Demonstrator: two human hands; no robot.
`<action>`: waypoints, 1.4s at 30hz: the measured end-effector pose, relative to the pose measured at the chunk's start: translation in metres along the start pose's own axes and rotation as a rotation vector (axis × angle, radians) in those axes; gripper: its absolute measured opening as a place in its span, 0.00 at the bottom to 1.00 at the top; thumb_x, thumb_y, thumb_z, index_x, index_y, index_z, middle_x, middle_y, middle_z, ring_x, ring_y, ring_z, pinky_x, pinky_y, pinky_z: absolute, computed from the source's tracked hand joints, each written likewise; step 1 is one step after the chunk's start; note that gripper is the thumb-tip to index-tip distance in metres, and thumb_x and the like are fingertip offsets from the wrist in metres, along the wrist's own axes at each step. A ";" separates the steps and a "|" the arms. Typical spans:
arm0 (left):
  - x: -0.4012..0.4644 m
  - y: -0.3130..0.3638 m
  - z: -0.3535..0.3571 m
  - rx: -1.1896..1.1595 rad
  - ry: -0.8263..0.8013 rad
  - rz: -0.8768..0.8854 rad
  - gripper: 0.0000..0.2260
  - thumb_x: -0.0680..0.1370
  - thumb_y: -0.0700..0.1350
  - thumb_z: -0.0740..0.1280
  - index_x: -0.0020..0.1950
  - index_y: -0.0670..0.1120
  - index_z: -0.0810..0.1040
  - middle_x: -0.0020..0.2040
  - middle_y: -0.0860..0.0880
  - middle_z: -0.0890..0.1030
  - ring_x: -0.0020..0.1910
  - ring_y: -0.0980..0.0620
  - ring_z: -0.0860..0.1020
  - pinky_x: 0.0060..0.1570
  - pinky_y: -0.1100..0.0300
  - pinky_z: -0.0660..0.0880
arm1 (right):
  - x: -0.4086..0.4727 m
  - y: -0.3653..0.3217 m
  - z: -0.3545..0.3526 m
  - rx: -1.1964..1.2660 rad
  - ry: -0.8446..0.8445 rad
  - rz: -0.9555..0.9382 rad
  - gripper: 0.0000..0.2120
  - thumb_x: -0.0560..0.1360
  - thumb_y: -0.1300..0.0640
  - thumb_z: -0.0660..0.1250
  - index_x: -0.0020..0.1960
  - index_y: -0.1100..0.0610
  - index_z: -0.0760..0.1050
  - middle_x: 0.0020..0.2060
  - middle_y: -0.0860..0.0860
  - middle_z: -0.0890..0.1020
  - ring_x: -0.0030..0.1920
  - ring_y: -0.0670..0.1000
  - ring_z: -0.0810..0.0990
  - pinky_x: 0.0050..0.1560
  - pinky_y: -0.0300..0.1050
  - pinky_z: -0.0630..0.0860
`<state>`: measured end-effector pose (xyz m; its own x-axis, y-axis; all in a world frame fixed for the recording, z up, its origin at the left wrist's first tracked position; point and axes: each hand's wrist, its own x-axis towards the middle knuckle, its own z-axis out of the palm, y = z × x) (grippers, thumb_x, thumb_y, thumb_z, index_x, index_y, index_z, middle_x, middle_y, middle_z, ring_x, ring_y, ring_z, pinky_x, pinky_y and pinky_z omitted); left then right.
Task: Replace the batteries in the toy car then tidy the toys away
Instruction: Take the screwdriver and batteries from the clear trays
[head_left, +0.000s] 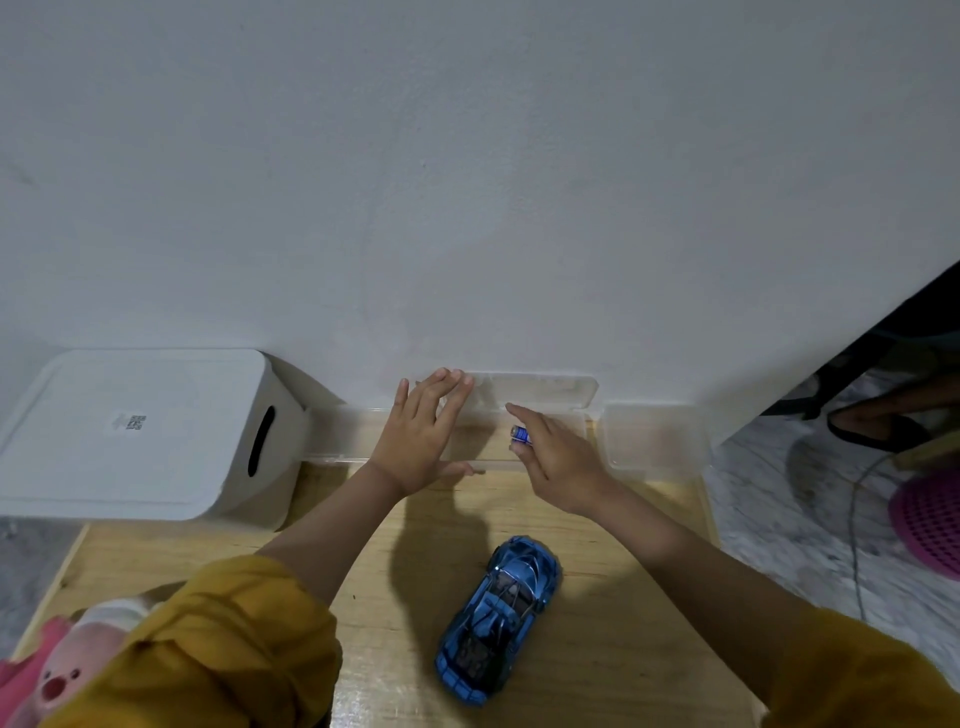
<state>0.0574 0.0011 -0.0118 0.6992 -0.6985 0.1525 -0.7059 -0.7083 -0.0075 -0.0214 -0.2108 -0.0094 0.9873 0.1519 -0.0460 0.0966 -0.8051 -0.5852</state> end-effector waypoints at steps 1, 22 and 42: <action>0.000 0.000 0.000 0.000 -0.001 -0.003 0.55 0.56 0.69 0.74 0.73 0.41 0.60 0.69 0.42 0.63 0.70 0.43 0.62 0.61 0.34 0.67 | -0.008 -0.002 -0.002 0.000 0.008 -0.009 0.23 0.81 0.48 0.52 0.74 0.52 0.56 0.63 0.51 0.73 0.62 0.52 0.71 0.55 0.50 0.73; -0.001 0.005 -0.002 0.028 -0.034 -0.028 0.57 0.55 0.67 0.77 0.73 0.39 0.60 0.69 0.40 0.64 0.70 0.42 0.61 0.58 0.33 0.68 | -0.111 0.031 0.050 -0.364 0.092 0.276 0.22 0.74 0.44 0.52 0.66 0.48 0.67 0.48 0.51 0.75 0.47 0.53 0.71 0.45 0.52 0.74; -0.001 0.006 -0.001 0.009 -0.015 -0.026 0.57 0.54 0.64 0.79 0.74 0.39 0.60 0.69 0.39 0.64 0.70 0.41 0.61 0.58 0.33 0.68 | -0.109 0.034 0.040 -0.315 0.170 0.175 0.23 0.77 0.43 0.52 0.69 0.49 0.64 0.60 0.51 0.75 0.61 0.52 0.69 0.60 0.50 0.58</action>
<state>0.0523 -0.0017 -0.0106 0.7186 -0.6816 0.1379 -0.6868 -0.7267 -0.0128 -0.1313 -0.2318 -0.0564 0.9965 -0.0787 0.0268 -0.0670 -0.9509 -0.3021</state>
